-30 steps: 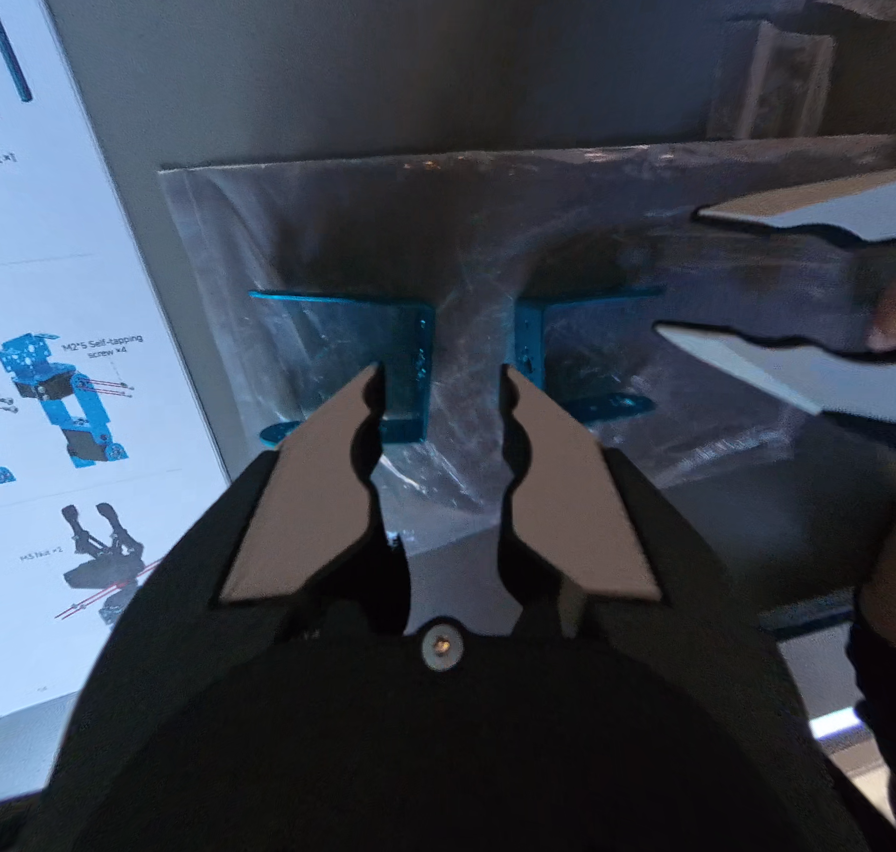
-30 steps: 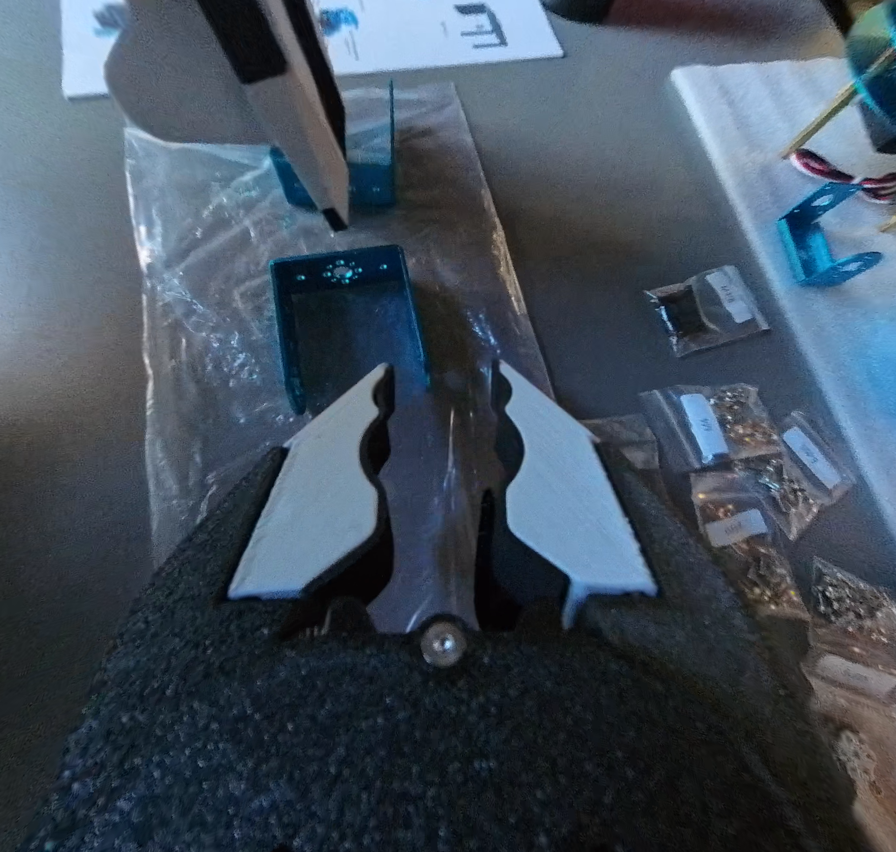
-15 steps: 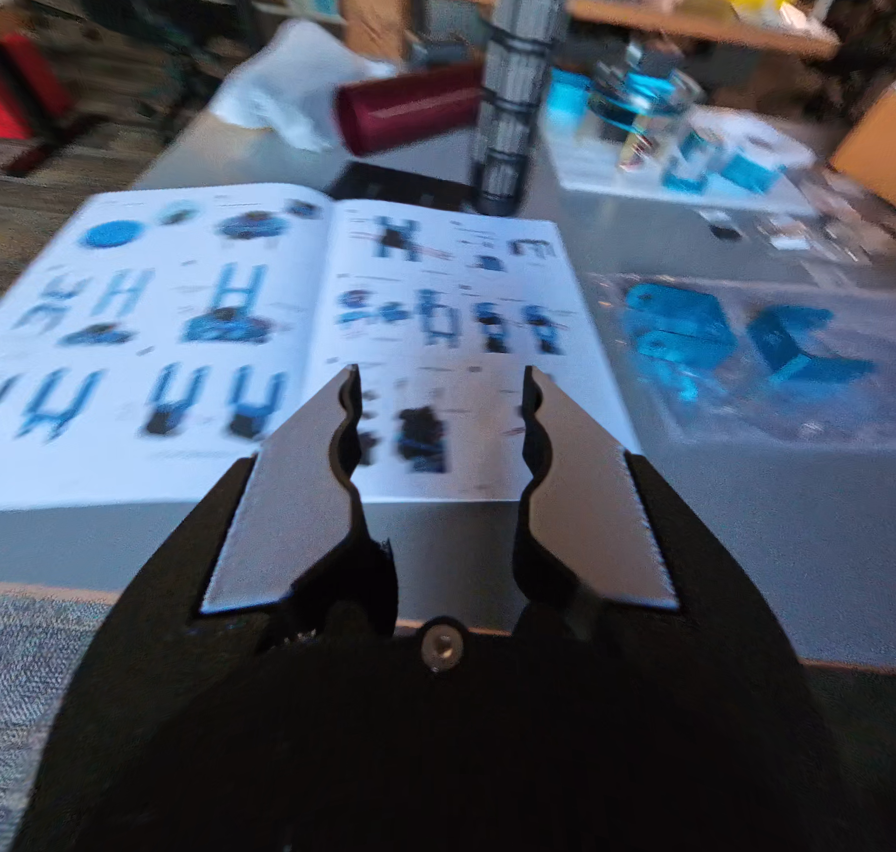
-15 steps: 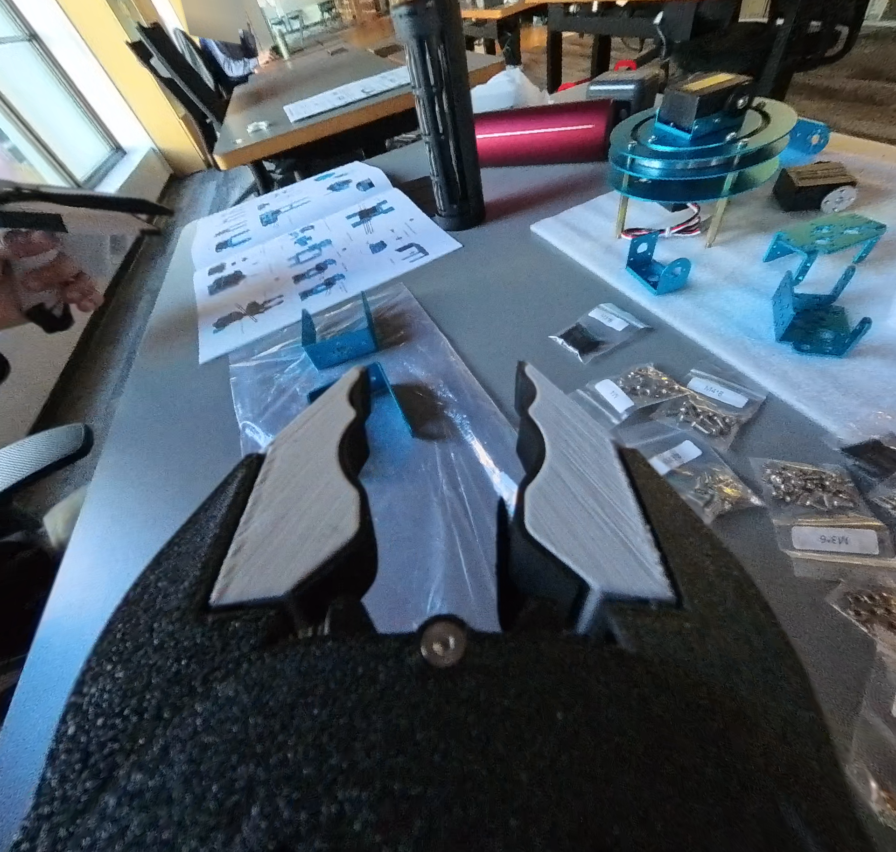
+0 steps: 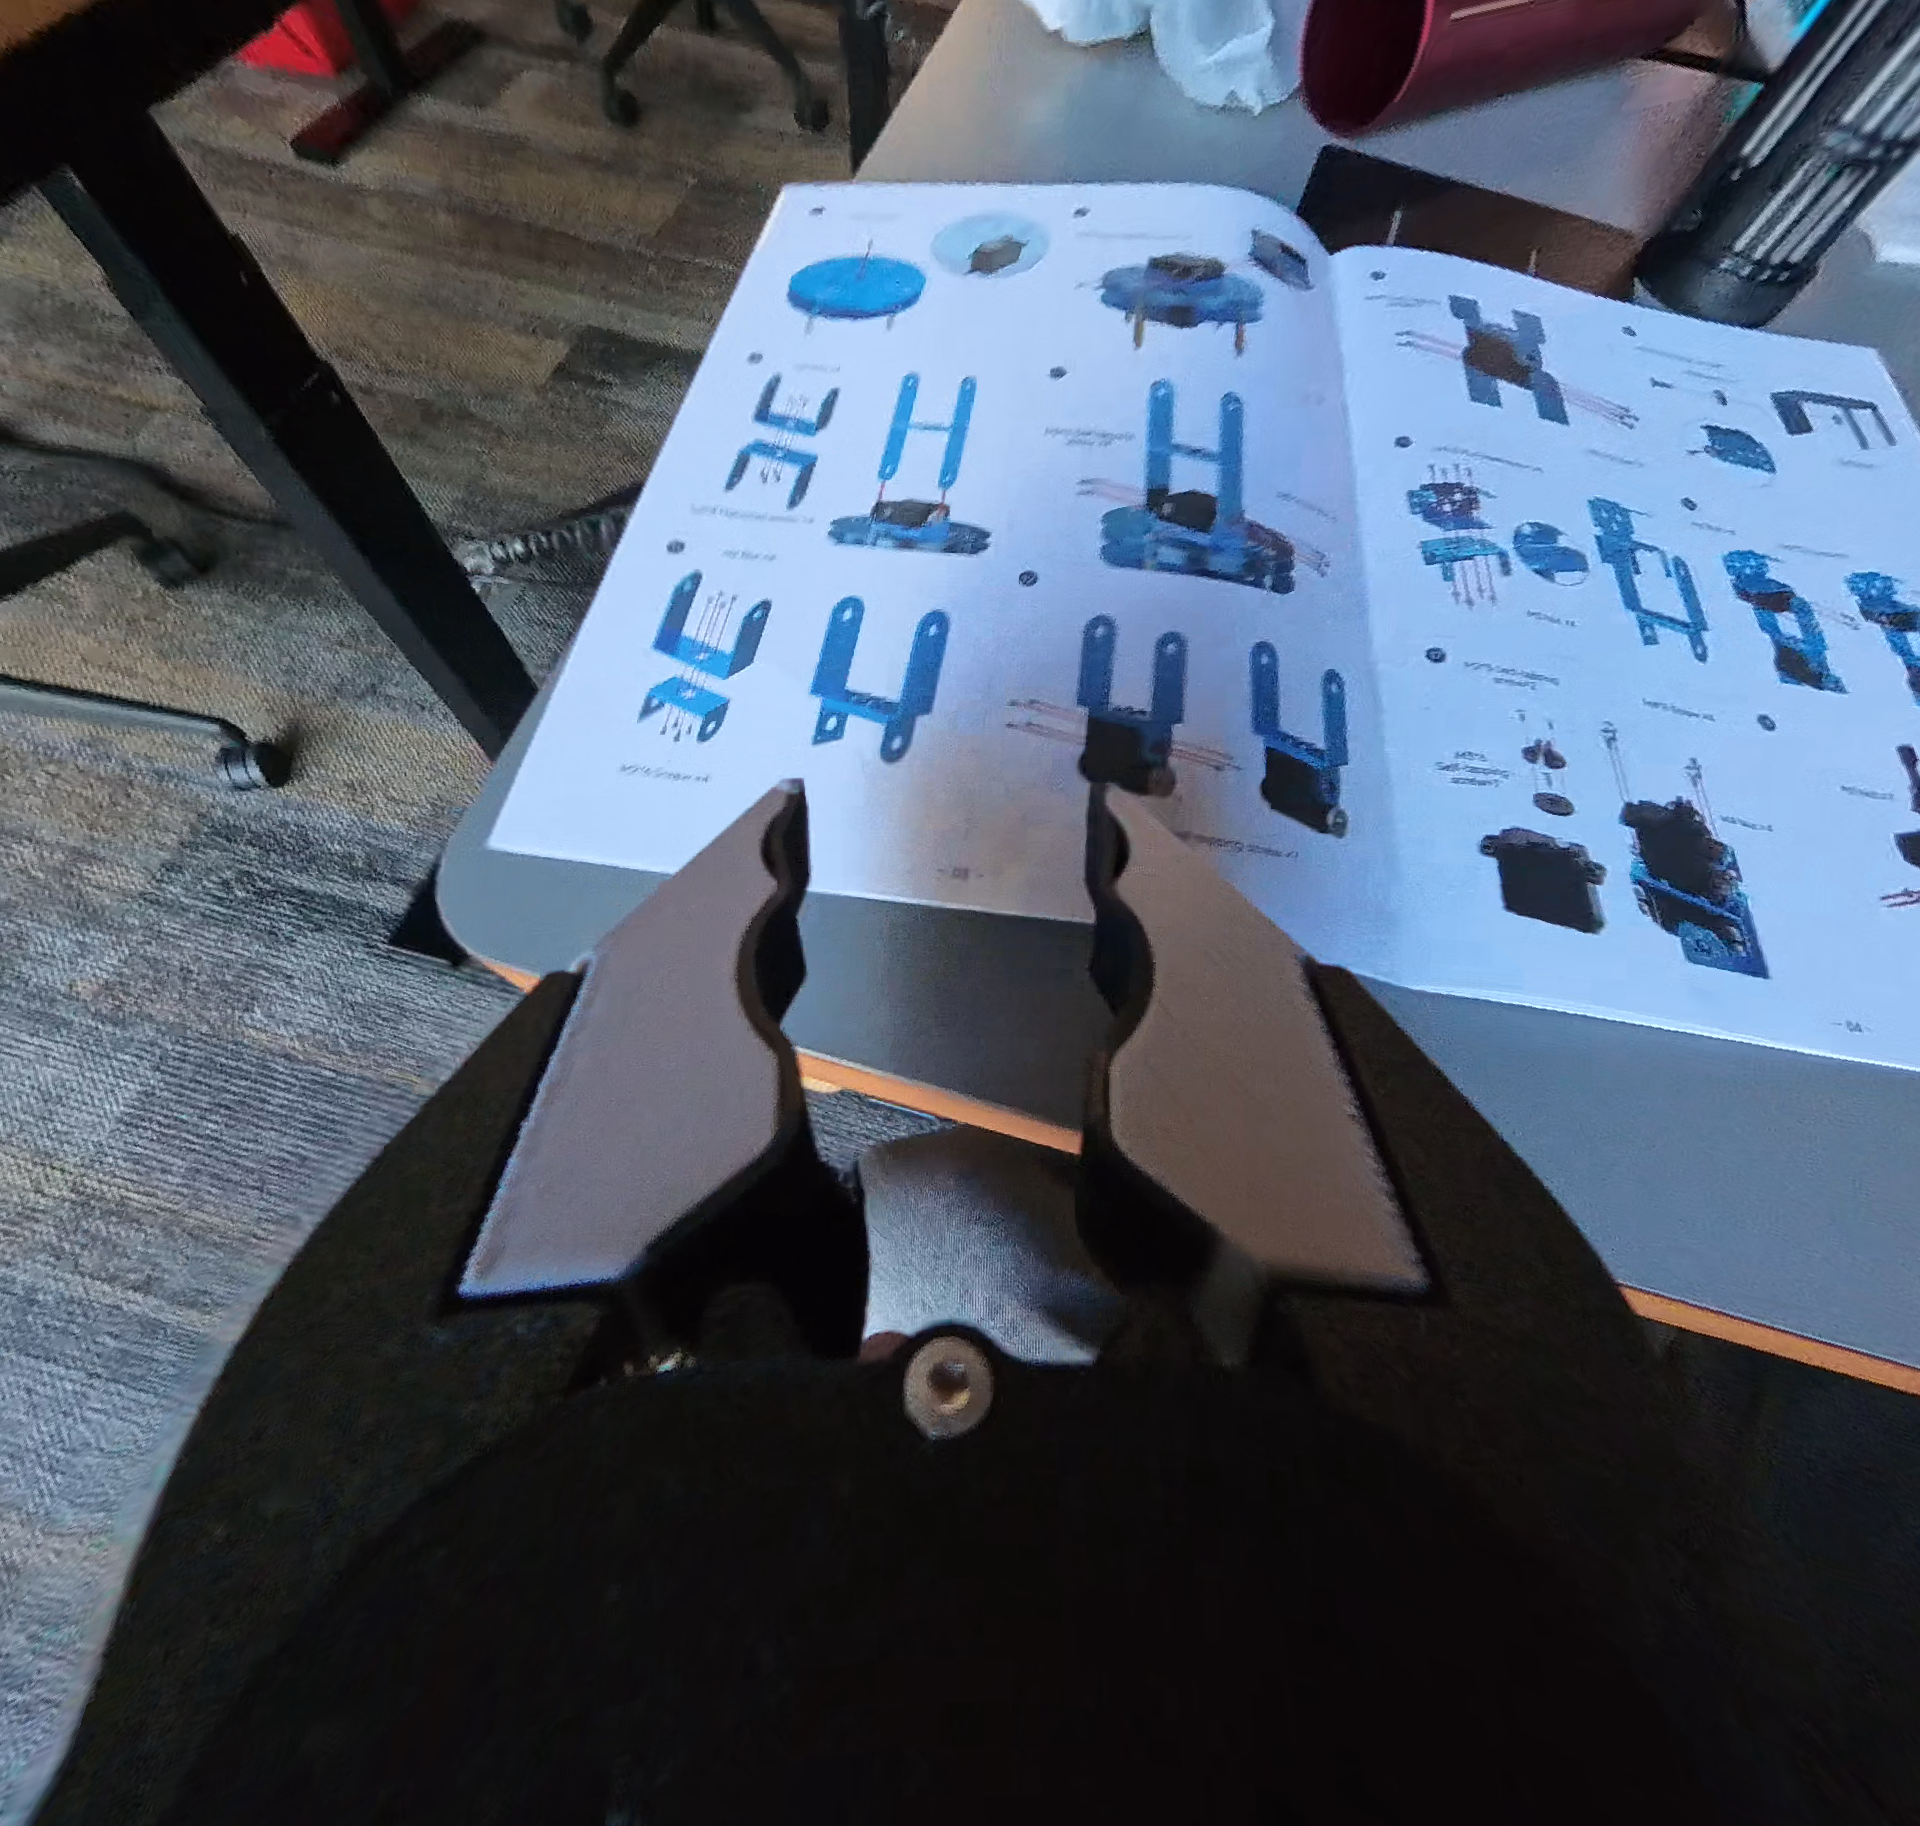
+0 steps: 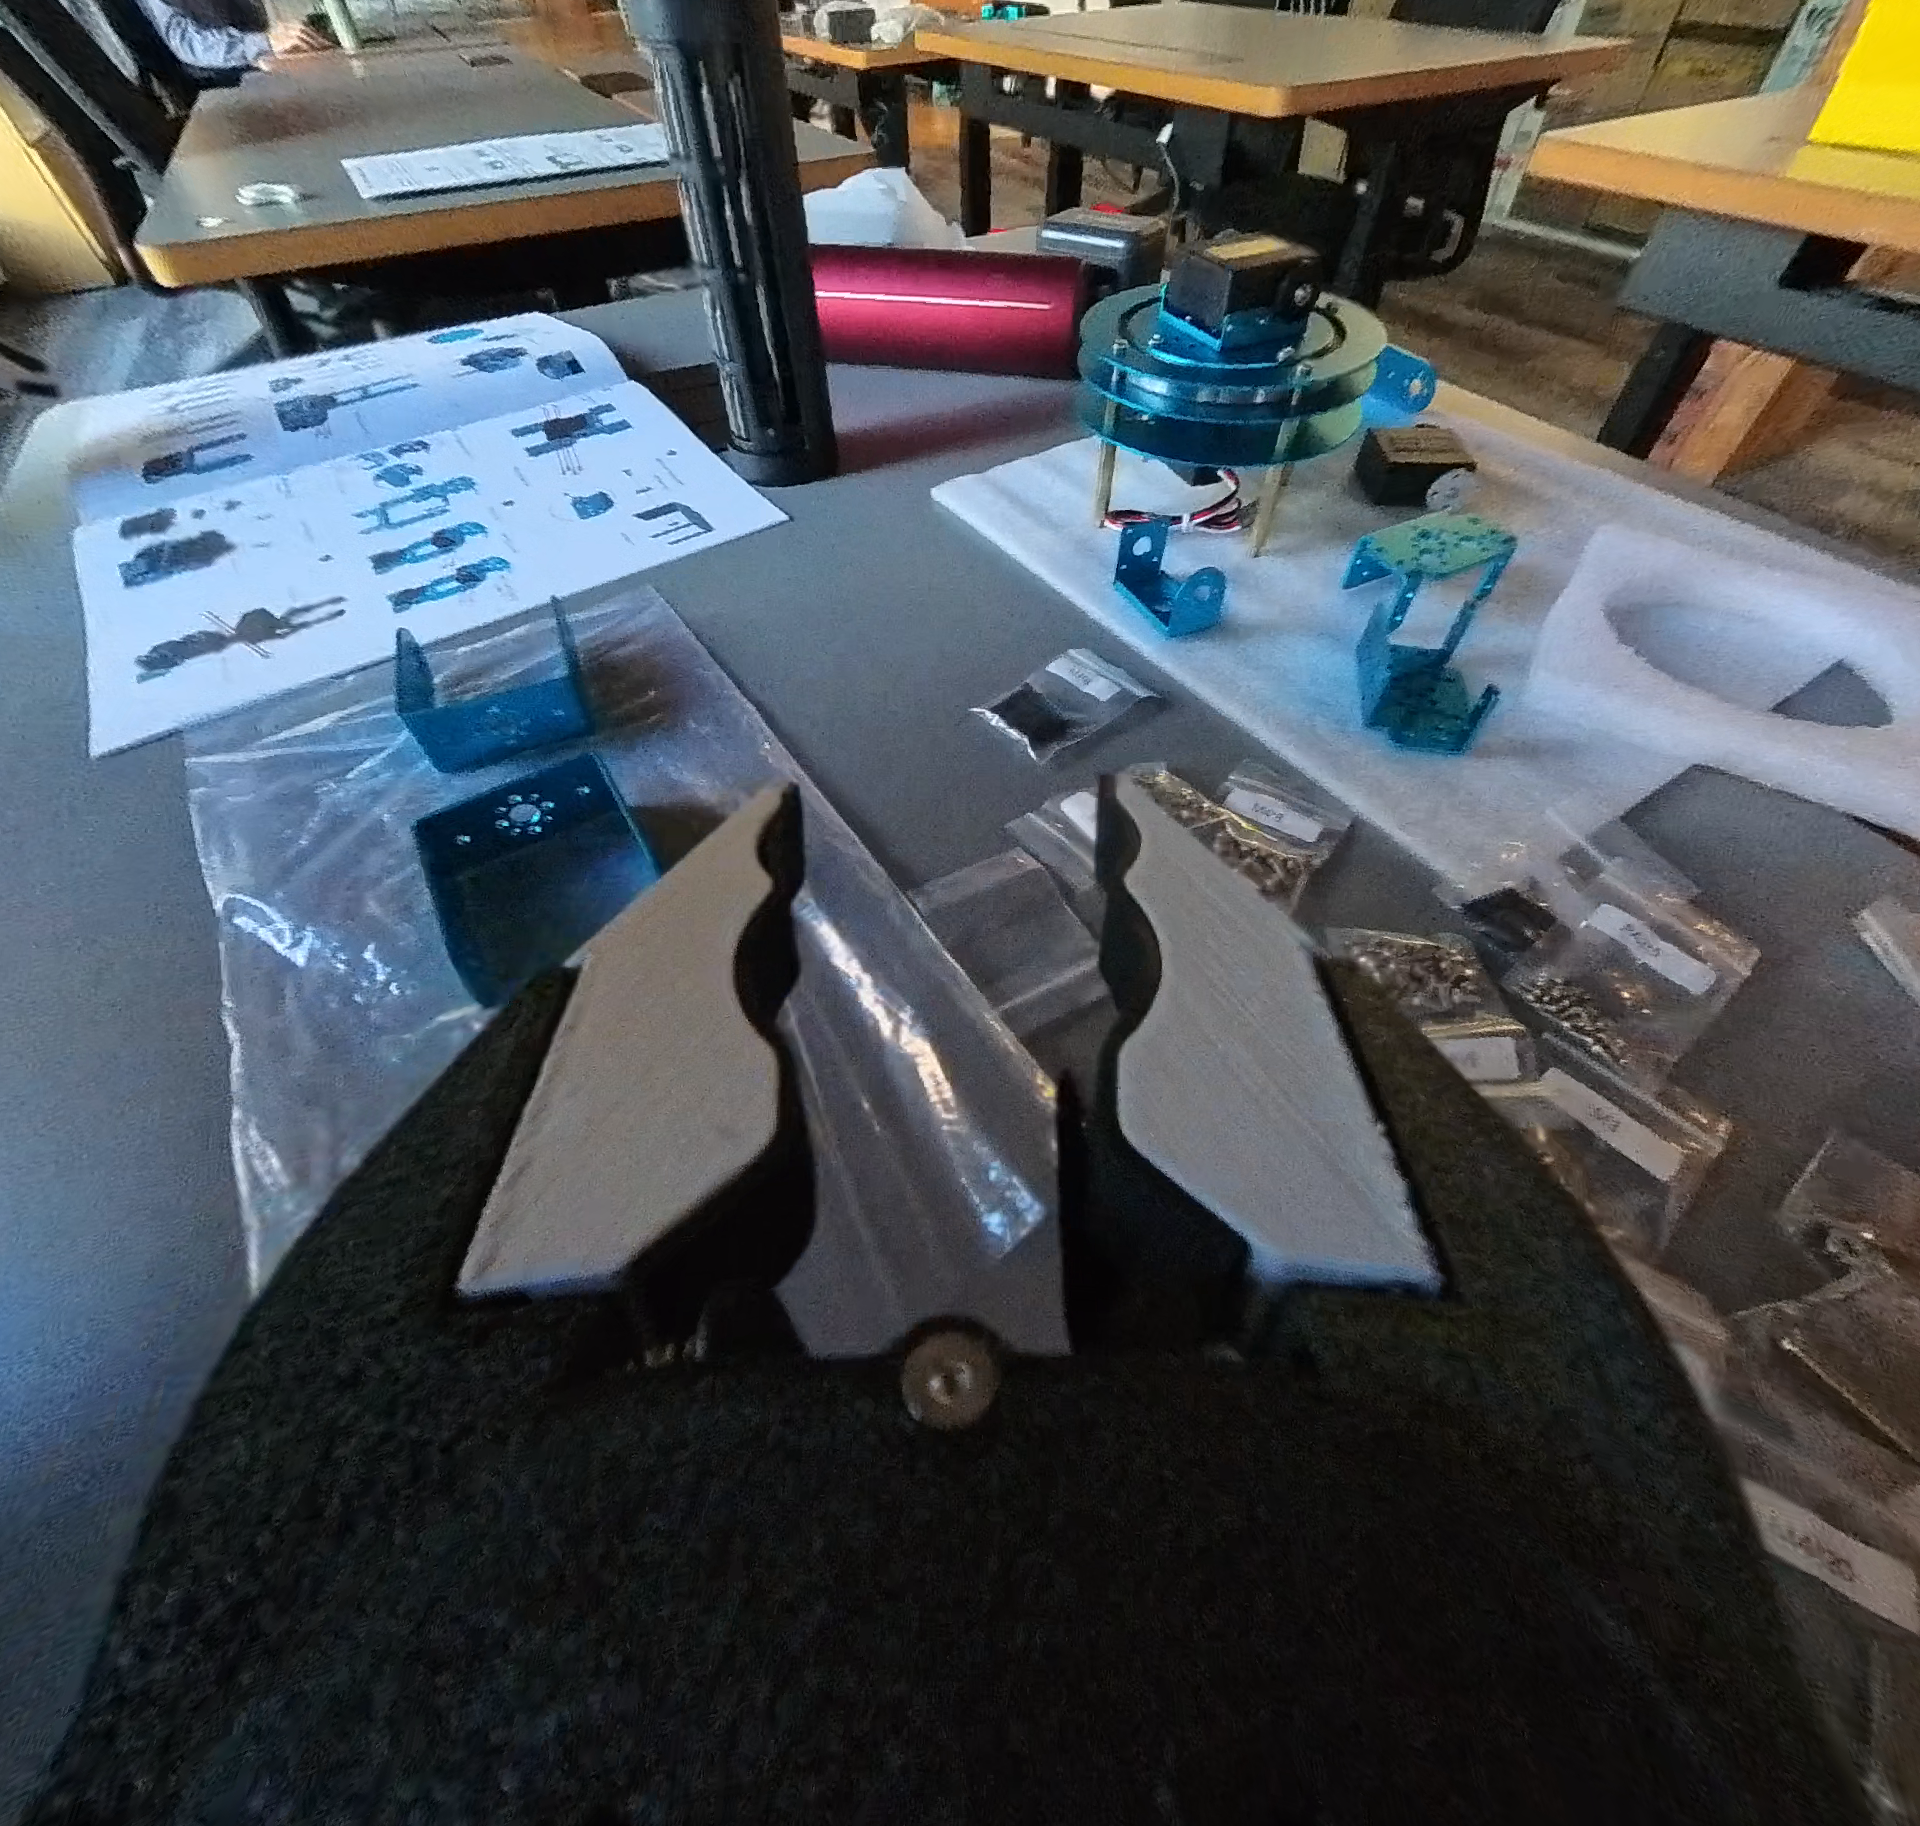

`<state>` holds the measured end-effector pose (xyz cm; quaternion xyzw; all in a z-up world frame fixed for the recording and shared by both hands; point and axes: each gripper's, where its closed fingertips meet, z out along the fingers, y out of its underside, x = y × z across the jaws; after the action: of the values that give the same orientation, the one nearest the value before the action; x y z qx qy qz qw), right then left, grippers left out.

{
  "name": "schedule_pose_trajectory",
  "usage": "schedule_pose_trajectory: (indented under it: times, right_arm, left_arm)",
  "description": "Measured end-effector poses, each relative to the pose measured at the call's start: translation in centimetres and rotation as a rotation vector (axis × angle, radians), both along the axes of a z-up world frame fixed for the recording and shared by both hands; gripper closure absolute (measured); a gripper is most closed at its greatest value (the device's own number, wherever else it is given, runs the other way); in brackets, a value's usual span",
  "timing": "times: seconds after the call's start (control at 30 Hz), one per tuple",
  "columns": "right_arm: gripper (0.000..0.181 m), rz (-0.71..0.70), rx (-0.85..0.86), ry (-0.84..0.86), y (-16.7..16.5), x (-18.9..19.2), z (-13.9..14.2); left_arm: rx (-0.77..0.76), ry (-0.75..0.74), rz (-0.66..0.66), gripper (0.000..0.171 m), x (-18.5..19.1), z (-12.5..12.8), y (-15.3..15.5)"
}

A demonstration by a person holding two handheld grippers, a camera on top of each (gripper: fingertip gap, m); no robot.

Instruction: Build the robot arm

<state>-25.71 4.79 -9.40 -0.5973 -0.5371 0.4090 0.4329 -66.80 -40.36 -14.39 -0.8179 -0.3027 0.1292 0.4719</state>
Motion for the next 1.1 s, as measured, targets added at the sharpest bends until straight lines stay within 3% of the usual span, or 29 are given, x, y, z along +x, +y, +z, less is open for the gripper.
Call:
schedule_pose_trajectory:
  times: [0.33, 0.43, 0.67, 0.8, 0.93, 1.1]
  right_arm:
    - [0.136, -0.095, 0.023, 0.03, 2.3, 1.1, 0.3]
    - [0.136, -0.115, -0.023, 0.047, 2.7, 1.3, 0.5]
    - [0.127, -0.342, -0.051, -0.041, 7.2, 4.7, -0.4]
    - [0.136, -0.428, -0.098, -0.037, 9.0, 6.6, -0.2]
    - [0.134, -0.458, -0.165, -0.093, 10.2, 7.9, -1.6]
    - [0.138, -0.41, -0.231, -0.004, 10.0, 8.6, -0.1]
  left_arm:
    - [0.03, -0.068, 0.023, 0.121, -3.0, -2.6, -0.3]
    - [0.044, -0.055, -0.014, 0.121, -2.6, -1.5, 0.8]
    - [0.053, 0.002, -0.076, 0.121, -0.8, 1.1, 3.7]
    - [0.071, 0.031, -0.107, 0.121, 0.4, 2.9, 6.4]
    - [0.091, 0.033, -0.148, 0.122, 1.9, 4.0, 9.2]
    - [0.053, 0.075, -0.179, 0.121, 2.8, 4.2, 11.6]
